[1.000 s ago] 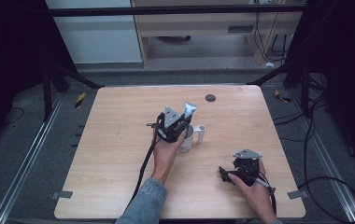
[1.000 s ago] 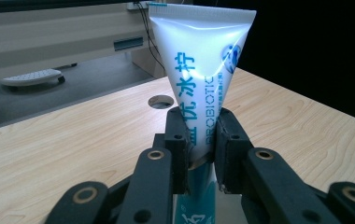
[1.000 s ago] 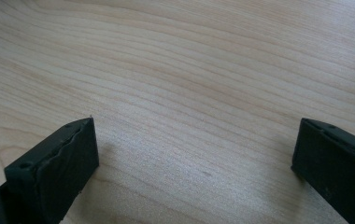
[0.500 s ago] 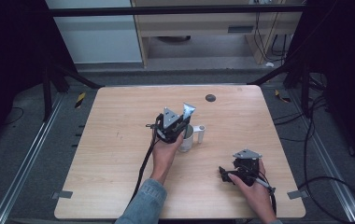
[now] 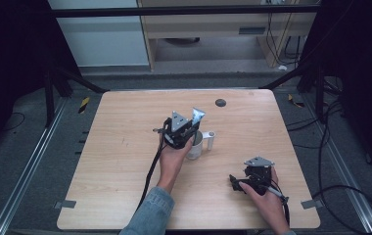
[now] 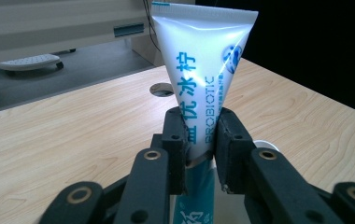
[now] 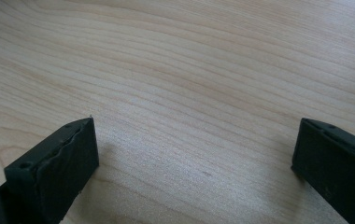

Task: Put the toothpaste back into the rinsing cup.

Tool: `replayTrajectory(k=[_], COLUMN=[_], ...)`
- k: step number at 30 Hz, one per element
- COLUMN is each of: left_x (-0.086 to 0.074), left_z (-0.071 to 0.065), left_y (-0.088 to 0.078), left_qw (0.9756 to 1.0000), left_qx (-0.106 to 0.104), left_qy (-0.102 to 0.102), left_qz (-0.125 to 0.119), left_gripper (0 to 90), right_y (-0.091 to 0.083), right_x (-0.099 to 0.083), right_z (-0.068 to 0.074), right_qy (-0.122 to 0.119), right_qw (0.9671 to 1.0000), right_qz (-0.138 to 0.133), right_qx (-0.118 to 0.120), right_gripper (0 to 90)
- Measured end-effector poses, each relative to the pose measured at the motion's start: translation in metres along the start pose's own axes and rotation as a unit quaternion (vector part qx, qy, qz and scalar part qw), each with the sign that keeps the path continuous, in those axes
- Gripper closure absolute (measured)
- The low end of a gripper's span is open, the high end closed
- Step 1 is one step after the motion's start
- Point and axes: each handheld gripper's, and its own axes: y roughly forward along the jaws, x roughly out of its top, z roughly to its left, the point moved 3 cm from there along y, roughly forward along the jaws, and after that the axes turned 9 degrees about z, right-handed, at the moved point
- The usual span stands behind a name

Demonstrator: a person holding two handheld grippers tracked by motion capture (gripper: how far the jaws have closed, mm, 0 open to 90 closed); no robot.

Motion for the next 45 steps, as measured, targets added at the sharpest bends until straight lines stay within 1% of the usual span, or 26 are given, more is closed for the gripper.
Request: replayTrajectory(k=[2,7,9,10,13,18,20,21,22,23,24,27,29,31,33,34,35,37,39,40,41,43,45], left_x=[0.0,-0.001,-0.001,-0.001,-0.001,-0.001,0.0,-0.001,-0.001,-0.001,-0.001,-0.001,0.0,-0.001,-0.001,-0.001,-0.001,-0.002,-0.003,-0.003,-0.003,-0.003,-0.003], left_z=[0.0,0.0,0.0,-0.001,-0.001,-0.001,0.0,0.0,0.0,0.0,0.0,0.0,0.001,0.002,0.003,0.003,0.003,0.003,0.003,0.004,0.004,0.004,0.005], left_y=[0.001,0.002,0.002,0.001,0.0,-0.005,-0.007,-0.007,-0.007,-0.009,-0.009,-0.011,-0.014,-0.015,-0.017,-0.017,-0.018,-0.018,-0.02,-0.023,-0.023,-0.028,-0.029], left_qw=[1.0,1.0,0.9999,1.0,0.9999,0.9999,0.9998,0.9996,0.9996,0.9994,0.9995,0.9995,0.9994,0.9992,0.9989,0.9989,0.9984,0.9981,0.998,0.9975,0.9975,0.9968,0.9967], left_qx=[0.0,0.0,0.005,0.007,0.006,0.007,0.01,0.016,0.016,0.018,0.013,0.01,-0.008,-0.017,-0.016,-0.016,-0.024,-0.025,-0.026,-0.028,-0.028,-0.028,-0.028], left_qy=[-0.001,-0.001,0.001,0.001,0.005,0.006,0.011,0.018,0.018,0.025,0.023,0.024,0.018,0.01,0.013,0.013,0.013,0.016,0.017,0.024,0.024,0.032,0.032], left_qz=[0.004,0.01,0.01,0.007,0.009,0.013,0.013,0.016,0.016,0.018,0.018,0.02,0.027,0.035,0.042,0.042,0.049,0.053,0.055,0.06,0.06,0.067,0.07], left_gripper=[71.7,71.7,71.2,67.2,67.0,59.7,56.4,53.5,50.5,47.3,44.6,38.8,35.0,29.1,25.0,22.9,21.2,18.5,16.9,16.0,15.5,14.4,13.1], right_y=[0.0,0.0,0.0,0.0,0.0,0.0,0.0,0.0,0.0,0.0,0.0,0.0,0.0,0.0,0.0,0.0,0.0,0.0,0.0,0.0,0.0,0.0,0.0], right_x=[0.0,0.0,0.0,0.0,0.0,0.0,0.0,0.0,0.0,0.0,0.0,0.0,0.0,0.0,0.0,0.0,0.0,0.0,0.0,0.0,0.0,0.0,0.0], right_z=[0.0,0.0,0.0,0.0,0.0,0.0,0.0,0.0,0.0,0.0,0.0,0.0,0.0,0.0,0.0,0.0,0.0,0.0,0.0,0.0,0.0,0.0,0.0], right_qy=[0.0,0.0,0.0,0.0,0.001,0.0,0.0,0.0,0.0,0.001,0.0,0.001,0.0,0.001,0.0,0.0,-0.001,0.0,0.0,0.0,0.0,0.001,0.0], right_qw=[1.0,1.0,1.0,1.0,1.0,1.0,1.0,1.0,1.0,1.0,1.0,1.0,1.0,1.0,1.0,1.0,1.0,1.0,1.0,1.0,1.0,1.0,1.0], right_qz=[0.0,0.0,0.0,0.0,0.0,0.0,0.0,0.0,0.0,0.0,0.0,0.0,0.0,0.0,0.0,0.0,-0.001,0.0,0.0,0.0,0.0,0.0,0.0], right_qx=[0.0,0.0,0.0,0.0,0.0,0.0,0.0,0.0,0.0,0.0,0.0,0.0,0.0,0.0,0.0,0.0,-0.001,0.0,0.0,0.0,0.0,0.0,0.0], right_gripper=[0.6,0.6,0.6,0.6,0.6,0.6,0.6,0.6,0.6,0.6,0.6,0.6,0.6,0.6,0.6,0.6,0.6,0.6,0.6,0.6,0.6,0.6,0.6])
